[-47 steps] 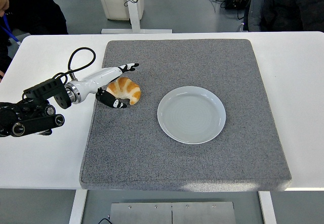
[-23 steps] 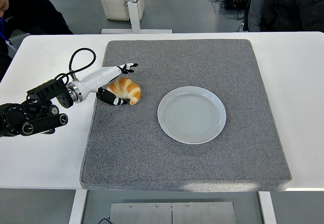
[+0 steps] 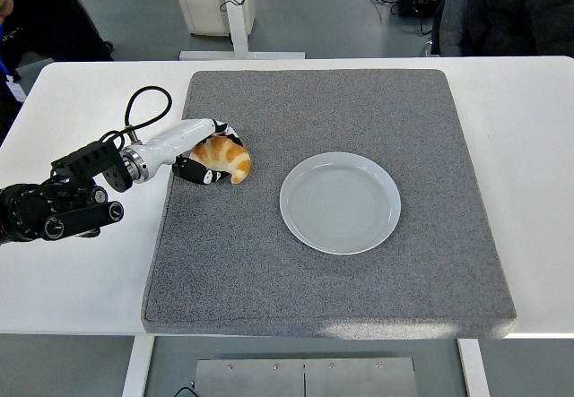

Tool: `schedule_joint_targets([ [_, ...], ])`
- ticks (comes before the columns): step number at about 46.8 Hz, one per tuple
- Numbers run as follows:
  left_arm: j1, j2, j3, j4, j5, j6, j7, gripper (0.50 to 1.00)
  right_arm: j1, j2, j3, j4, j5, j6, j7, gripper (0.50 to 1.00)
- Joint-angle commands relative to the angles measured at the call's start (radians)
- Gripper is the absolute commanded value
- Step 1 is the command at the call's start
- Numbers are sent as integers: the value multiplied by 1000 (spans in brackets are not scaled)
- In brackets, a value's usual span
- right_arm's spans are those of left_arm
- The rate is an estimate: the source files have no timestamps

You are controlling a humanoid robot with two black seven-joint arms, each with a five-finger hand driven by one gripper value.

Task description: Place the bread on the plate

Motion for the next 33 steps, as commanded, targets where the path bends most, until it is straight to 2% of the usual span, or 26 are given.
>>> schedule_joint_targets([
  [1,-13,4,-2,0,0,0,0,500,0,0,0,0,0,0,0,1000],
  [20,-50,8,-2,-2,1,0,-19,500,0,0,-2,0,0,0,0,1000],
  [33,-163,36,1,-2,-3,-15,-25,500,0,0,-2,0,0,0,0,1000],
])
